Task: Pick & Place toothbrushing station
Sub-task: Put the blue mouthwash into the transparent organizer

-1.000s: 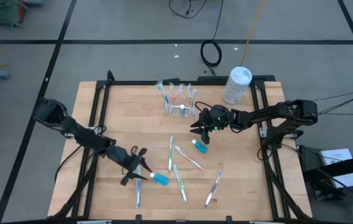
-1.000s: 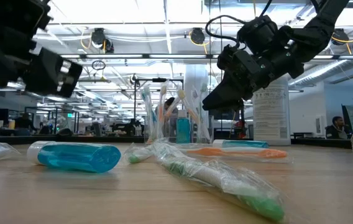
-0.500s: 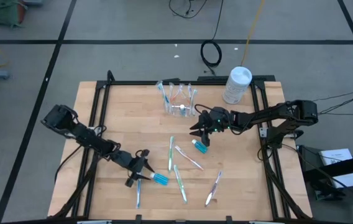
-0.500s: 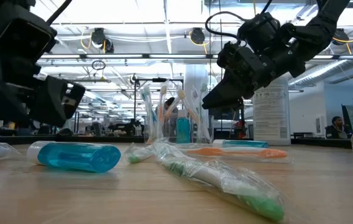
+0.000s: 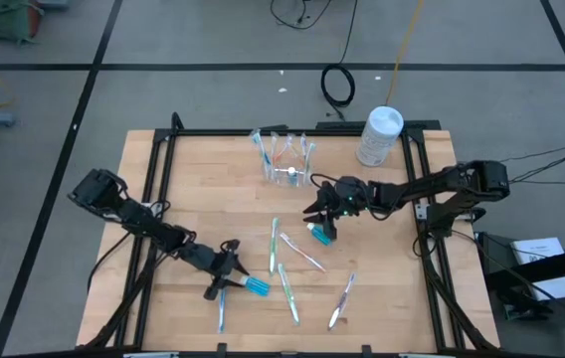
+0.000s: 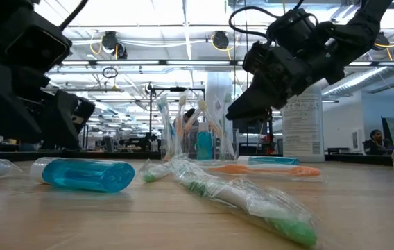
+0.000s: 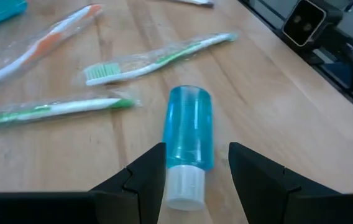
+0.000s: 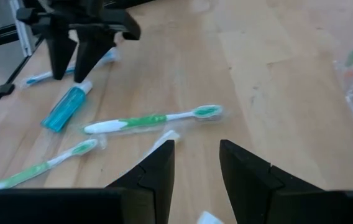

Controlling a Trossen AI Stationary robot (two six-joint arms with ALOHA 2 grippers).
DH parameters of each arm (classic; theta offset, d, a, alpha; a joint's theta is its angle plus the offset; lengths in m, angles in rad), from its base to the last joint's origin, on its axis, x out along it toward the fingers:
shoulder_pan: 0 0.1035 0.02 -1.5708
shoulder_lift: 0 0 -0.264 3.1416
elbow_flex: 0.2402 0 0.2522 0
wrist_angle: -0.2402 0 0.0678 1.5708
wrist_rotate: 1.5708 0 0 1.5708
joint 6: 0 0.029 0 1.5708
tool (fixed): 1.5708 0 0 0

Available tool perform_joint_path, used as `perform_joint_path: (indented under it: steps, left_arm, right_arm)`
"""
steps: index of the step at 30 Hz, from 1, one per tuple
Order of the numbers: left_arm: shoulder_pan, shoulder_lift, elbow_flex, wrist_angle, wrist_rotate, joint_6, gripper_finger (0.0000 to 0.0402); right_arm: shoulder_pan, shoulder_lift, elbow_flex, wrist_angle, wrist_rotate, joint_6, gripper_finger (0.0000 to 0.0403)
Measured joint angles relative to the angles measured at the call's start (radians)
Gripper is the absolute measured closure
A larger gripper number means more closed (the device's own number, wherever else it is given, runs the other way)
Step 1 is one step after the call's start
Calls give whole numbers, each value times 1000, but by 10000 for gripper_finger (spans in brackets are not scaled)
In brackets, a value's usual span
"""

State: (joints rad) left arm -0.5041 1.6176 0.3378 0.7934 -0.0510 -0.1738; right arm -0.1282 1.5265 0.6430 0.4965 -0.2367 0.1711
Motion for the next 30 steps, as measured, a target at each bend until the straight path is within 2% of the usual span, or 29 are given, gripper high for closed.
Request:
perform_joint_path:
  steps: [5,10,15,30]
  left_arm:
    - [-7,0,0,-4,-47,-32,220]
    - [-8,0,0,-7,-82,0,220]
    - [-8,0,0,-8,-83,15,220]
    - [-53,0,0,-95,-140,-80,220]
  right_arm:
    - [26,0,0,0,0,0,284]
    - [33,0,0,8,0,0,284]
    - [32,0,0,11,1,-4,284]
    - [31,0,0,197,3,-197,284]
